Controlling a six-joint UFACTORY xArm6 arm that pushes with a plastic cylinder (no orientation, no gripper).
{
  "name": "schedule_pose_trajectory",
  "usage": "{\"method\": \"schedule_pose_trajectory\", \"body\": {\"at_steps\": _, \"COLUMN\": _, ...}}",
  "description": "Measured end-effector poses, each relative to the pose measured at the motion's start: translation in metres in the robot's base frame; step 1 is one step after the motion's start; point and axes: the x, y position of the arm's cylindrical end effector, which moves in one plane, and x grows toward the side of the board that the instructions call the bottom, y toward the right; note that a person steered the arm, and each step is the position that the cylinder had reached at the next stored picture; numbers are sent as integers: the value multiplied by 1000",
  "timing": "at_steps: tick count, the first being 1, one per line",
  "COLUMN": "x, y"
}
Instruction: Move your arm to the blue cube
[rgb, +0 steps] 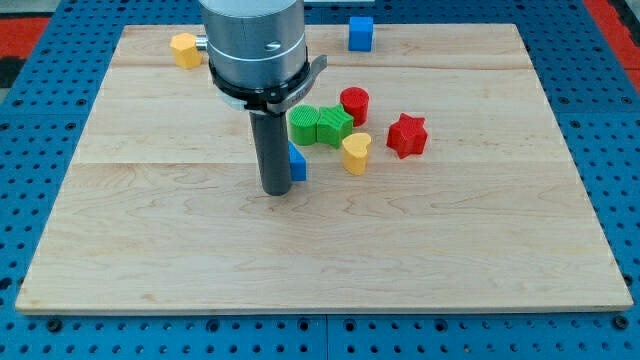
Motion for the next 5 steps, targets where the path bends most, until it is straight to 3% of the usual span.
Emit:
{"method": "schedule_pose_trajectory", "body": {"at_steps": 2, "x": 1, "y": 0}}
{"method": "schedule_pose_trajectory", "body": {"at_steps": 3, "x": 55, "y": 17}}
{"method": "schedule_pose_trajectory", "body": {"at_steps": 5, "x": 76, "y": 17}}
